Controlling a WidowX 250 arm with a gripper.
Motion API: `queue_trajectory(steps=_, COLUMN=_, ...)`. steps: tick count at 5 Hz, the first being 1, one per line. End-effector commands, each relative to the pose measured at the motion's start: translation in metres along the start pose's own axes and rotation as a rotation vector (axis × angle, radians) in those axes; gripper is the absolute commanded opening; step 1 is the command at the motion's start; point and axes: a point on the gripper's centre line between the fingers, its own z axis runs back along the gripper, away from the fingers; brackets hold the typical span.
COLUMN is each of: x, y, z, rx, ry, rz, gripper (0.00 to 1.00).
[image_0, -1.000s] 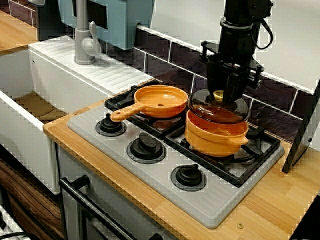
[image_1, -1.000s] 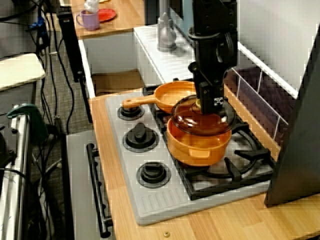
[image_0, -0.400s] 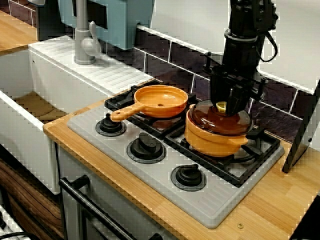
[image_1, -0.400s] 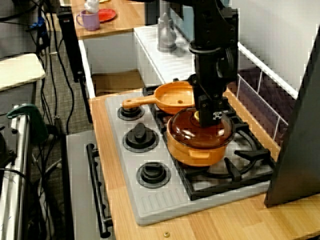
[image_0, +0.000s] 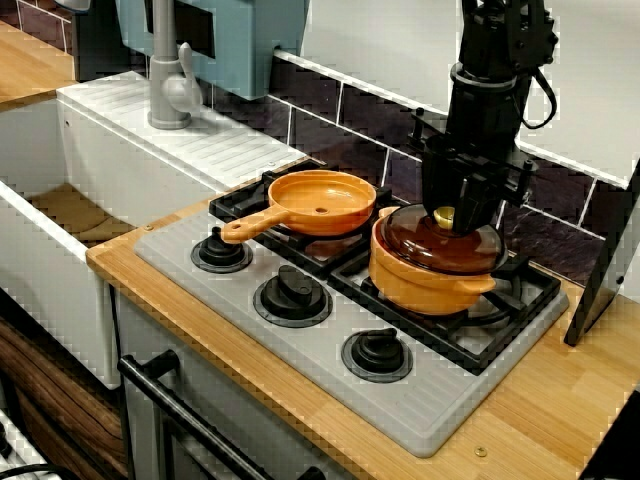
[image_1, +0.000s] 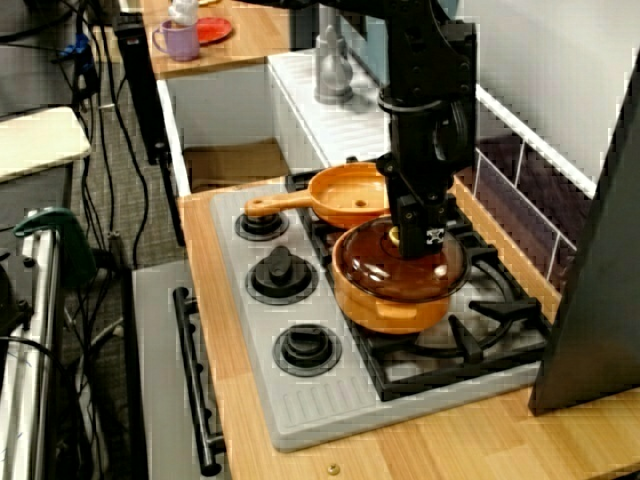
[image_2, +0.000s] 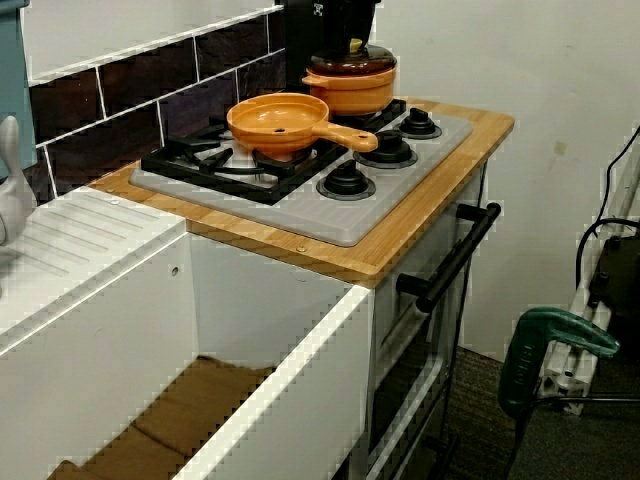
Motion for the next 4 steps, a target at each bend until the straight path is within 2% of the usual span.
queue_trajectory(steps=1, x=0.000, y=0.005, z=0.011, rx=-0.022, ry=-0.019, rz=0.009, gripper=0.00)
queue_trajectory(steps=4, x=0.002, y=0.016, z=0.012, rx=-0.032, ry=0.001, rz=0.025, gripper=0.00)
